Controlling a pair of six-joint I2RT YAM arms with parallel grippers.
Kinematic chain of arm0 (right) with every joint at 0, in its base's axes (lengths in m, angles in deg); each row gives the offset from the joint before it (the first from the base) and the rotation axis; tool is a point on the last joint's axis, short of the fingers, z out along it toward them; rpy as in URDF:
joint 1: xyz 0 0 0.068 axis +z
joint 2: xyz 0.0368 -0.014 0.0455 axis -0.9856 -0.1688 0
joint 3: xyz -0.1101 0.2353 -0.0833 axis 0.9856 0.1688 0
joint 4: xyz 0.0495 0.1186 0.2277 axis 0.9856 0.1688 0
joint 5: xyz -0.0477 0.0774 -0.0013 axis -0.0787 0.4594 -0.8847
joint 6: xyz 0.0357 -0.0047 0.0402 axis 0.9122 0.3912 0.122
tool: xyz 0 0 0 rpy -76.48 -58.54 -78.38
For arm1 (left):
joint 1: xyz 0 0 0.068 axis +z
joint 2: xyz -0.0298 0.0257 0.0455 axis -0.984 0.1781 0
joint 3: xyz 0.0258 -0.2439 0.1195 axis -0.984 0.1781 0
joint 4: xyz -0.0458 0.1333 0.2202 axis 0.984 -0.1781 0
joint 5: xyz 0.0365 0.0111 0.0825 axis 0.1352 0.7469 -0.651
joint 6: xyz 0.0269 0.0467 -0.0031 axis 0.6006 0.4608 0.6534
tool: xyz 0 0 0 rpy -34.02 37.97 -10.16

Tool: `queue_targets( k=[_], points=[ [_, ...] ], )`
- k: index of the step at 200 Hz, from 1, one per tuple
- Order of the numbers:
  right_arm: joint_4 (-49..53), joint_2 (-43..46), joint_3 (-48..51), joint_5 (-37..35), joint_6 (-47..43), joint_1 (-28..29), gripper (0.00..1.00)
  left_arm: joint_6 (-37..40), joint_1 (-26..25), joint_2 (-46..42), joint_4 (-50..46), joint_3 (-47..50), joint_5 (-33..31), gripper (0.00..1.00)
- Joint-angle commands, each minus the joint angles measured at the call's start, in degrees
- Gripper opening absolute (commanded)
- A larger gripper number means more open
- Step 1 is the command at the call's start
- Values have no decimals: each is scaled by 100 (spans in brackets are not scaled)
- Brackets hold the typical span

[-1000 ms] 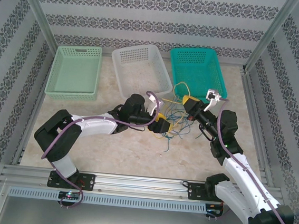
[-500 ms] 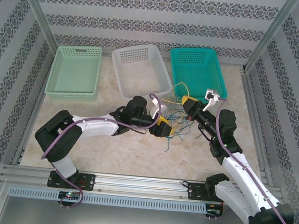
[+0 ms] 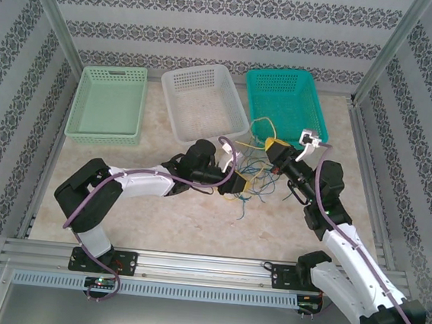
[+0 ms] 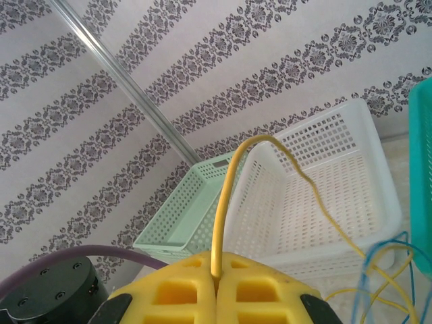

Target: Untangle the cables

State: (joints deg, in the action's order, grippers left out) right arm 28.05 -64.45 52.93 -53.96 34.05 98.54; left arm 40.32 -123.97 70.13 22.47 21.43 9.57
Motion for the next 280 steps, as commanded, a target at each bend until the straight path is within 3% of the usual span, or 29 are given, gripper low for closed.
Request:
queue_targets(
  k=[1,83,110,149,175,207,246,254,268,280],
  points=[
    [23,161,-33,-75,74,-2,0,285,-62,21,-397,-91,-313,3],
    [1394,641,-759,0,-156,-776,0,934,2,136,-1908,309,-1417,0],
    [1889,734,-1046,-1,-330,-1176,0,1059,110,102,-2351,461,-2054,0],
    [2716,462,-1505,424,-618,-1540,0,1036,256,-17,-2482,637,-2558,0],
    [3638,376,-1792,159,-1109,-1553,0,911,283,-90,-2595,678,-3162,0],
    [3592,470,-1753,231,-1140,-1624,0,752,318,-193,-2506,749,-3444,0],
    [2819,384,-1564,1093,-1031,-1586,0,599,318,-223,-2272,742,-3389,0],
    [2693,342,-1539,1252,-1012,-1527,0,613,318,-318,-2144,779,-3269,11],
    [2726,212,-1634,1506,-1149,-1379,0,649,318,-602,-1831,927,-3125,50],
    [2863,104,-1765,1615,-1321,-1225,0,721,310,-932,-1646,1051,-3033,63]
  ],
)
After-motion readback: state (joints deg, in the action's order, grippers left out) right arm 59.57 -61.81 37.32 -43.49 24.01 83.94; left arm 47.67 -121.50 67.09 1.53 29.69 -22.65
